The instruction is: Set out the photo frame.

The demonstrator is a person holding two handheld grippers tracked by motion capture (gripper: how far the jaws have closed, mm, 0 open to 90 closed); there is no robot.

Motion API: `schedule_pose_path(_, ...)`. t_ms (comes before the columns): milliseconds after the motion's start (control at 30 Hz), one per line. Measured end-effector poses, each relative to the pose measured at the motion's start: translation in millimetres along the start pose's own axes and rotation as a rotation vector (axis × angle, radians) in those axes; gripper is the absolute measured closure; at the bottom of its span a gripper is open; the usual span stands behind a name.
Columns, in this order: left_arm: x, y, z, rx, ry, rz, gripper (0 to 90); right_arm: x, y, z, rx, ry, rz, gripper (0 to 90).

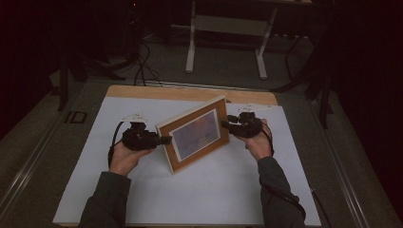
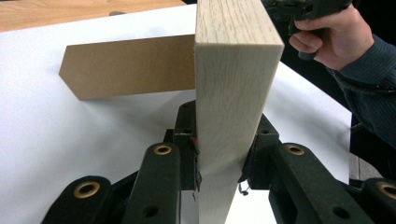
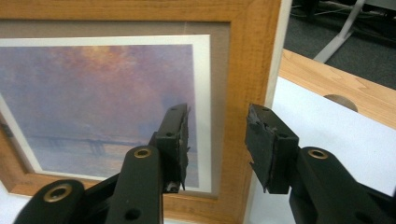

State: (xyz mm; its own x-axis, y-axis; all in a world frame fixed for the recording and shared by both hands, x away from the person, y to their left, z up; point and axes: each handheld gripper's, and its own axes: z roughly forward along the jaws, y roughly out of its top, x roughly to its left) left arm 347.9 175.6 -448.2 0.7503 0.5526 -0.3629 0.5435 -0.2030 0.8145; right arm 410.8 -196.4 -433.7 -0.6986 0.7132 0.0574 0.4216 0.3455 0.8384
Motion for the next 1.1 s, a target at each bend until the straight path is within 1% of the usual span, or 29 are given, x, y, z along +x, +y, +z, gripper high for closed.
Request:
schedule_pose_path(133, 2.5, 0.0, -3.7, 0.005, 0.004, -0.001, 72.5, -3.4, 2.8, 1.6, -0.014, -0.011, 0.008, 53.7)
schedule_pose_path(200, 4.0, 0.2, -5.0, 0.009, 0.004, 0.001, 72.5, -5.5, 3.5, 2.5, -0.026, -0.004, 0.021, 52.2)
schedule_pose_path(333, 5.3, 1.0, -6.4, 0.014, 0.017, 0.003, 72.3, -9.0, 4.7, 6.8, -0.033, -0.002, 0.029, 48.9)
schedule_pose_path(400, 4.8, 1.5, -6.5, 0.016, 0.028, 0.006, 72.1, -10.4, 5.6, 9.2, -0.04, 0.0, 0.043, 46.8)
schedule_pose_path(467, 5.0, 2.0, -7.1, 0.014, 0.053, 0.009, 71.6, -10.9, 6.5, 11.2, -0.045, 0.007, 0.049, 45.6)
schedule_pose_path(633, 6.4, 2.9, -8.8, 0.013, 0.083, 0.009, 71.1, -11.1, 8.2, 15.2, -0.049, 0.009, 0.05, 44.9)
schedule_pose_path(700, 6.9, 3.2, -9.4, 0.012, 0.095, 0.009, 71.0, -11.3, 8.6, 16.9, -0.047, 0.015, 0.049, 44.1)
schedule_pose_path(867, 6.9, 3.8, -9.4, 0.015, 0.103, 0.014, 71.0, -11.7, 11.3, 20.8, -0.045, 0.037, 0.045, 41.6)
schedule_pose_path(1000, 7.5, 4.2, -9.0, 0.013, 0.112, 0.016, 70.9, -12.9, 13.3, 25.3, -0.03, 0.064, 0.049, 40.5)
schedule_pose_path(1100, 7.3, 4.4, -8.9, 0.013, 0.116, 0.017, 70.8, -12.2, 13.9, 28.2, -0.032, 0.073, 0.047, 39.6)
